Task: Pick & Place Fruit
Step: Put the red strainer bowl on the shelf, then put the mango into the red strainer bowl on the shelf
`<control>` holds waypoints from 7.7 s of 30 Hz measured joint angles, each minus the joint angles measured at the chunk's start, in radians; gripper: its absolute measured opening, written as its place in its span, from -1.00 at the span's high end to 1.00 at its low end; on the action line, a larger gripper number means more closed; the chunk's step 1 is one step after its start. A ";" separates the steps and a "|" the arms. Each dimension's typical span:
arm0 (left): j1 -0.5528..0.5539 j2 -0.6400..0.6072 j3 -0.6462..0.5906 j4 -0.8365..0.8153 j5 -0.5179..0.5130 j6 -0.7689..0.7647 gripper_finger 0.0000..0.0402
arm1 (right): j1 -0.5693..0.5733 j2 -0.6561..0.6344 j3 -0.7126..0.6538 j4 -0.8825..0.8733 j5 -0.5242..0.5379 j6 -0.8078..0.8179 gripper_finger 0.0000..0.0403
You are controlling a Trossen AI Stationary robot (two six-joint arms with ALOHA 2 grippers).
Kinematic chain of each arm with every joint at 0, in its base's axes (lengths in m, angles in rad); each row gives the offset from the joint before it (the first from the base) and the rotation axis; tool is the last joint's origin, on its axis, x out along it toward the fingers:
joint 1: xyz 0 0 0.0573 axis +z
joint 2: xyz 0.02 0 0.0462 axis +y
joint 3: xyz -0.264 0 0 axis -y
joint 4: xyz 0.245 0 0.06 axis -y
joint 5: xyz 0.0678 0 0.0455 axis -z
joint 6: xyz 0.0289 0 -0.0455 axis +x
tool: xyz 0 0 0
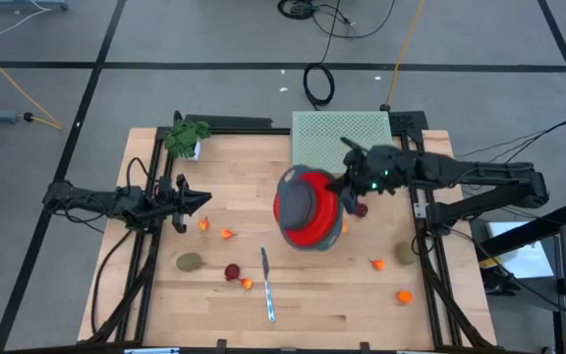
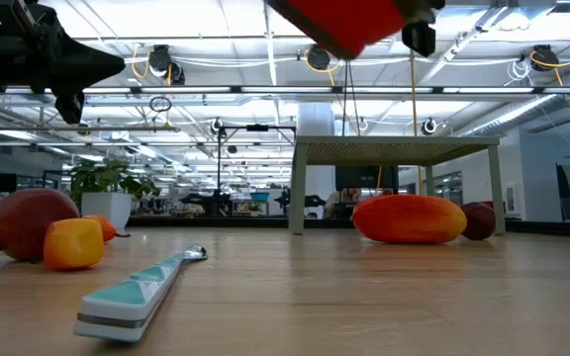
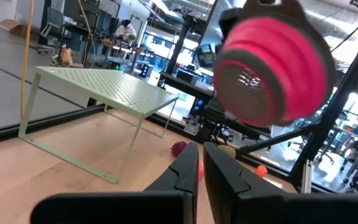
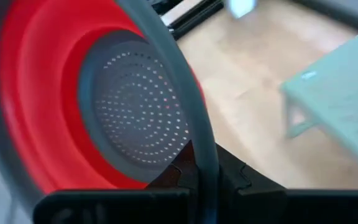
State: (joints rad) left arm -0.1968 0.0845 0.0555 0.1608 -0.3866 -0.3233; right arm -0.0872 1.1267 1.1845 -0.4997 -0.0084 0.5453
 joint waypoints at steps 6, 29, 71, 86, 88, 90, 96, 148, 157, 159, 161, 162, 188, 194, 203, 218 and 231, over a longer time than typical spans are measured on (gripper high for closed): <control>0.000 0.000 0.000 0.001 0.000 -0.002 0.88 | -0.090 0.000 0.079 -0.038 0.063 -0.068 0.97; 0.000 0.000 0.000 -0.001 0.000 -0.052 0.88 | -0.596 0.028 0.268 -0.196 -0.185 0.034 0.97; 0.000 0.000 0.000 -0.002 -0.008 -0.020 0.88 | -0.693 0.256 0.282 -0.436 -0.227 0.214 0.96; 0.000 0.000 0.000 0.000 -0.009 -0.023 0.88 | -0.693 0.326 0.282 -0.432 -0.237 0.255 0.96; 0.000 0.000 0.000 0.000 -0.009 -0.023 0.88 | -0.693 0.332 0.282 -0.434 -0.262 0.255 0.96; 0.000 0.000 0.000 0.000 -0.009 -0.022 0.88 | -0.693 0.333 0.282 -0.433 -0.274 0.258 0.96; 0.000 0.000 0.000 0.000 -0.009 -0.021 0.88 | -0.693 0.332 0.282 -0.433 -0.280 0.259 0.96; 0.000 0.000 0.000 0.000 -0.009 -0.021 0.88 | -0.693 0.332 0.282 -0.353 -0.255 0.254 0.45; 0.000 0.000 0.000 0.000 -0.008 -0.021 0.88 | -0.693 0.325 0.282 -0.385 -0.255 0.233 0.45; 0.000 0.000 0.000 0.000 -0.008 -0.021 0.88 | -0.698 0.325 0.282 -0.409 -0.256 0.222 0.46; 0.000 0.000 0.000 0.000 -0.008 -0.021 0.88 | -0.699 0.324 0.282 -0.417 -0.256 0.214 0.47; 0.000 0.000 0.000 0.000 -0.008 -0.021 0.88 | -0.701 0.324 0.282 -0.420 -0.255 0.210 0.47; 0.000 0.000 0.000 -0.002 -0.008 -0.021 0.88 | -0.716 0.140 0.282 -0.423 -0.252 0.142 0.59; 0.000 0.000 0.000 -0.002 -0.008 -0.021 0.88 | -0.662 0.069 0.282 -0.440 -0.254 0.057 0.70; 0.000 0.000 0.000 -0.003 -0.008 -0.021 0.88 | -0.523 -0.008 0.282 -0.464 -0.255 -0.081 0.98; 0.000 0.000 0.000 -0.011 -0.008 -0.020 0.88 | -0.176 -0.036 0.282 -0.467 -0.259 -0.429 1.00; 0.000 0.000 0.000 -0.011 -0.016 0.067 0.88 | -0.013 -0.031 0.163 -0.440 -0.258 -0.517 0.99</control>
State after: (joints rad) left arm -0.1970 0.0848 0.0555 0.1501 -0.4023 -0.2565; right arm -0.0998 1.0955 1.3477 -0.9395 -0.2665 0.0283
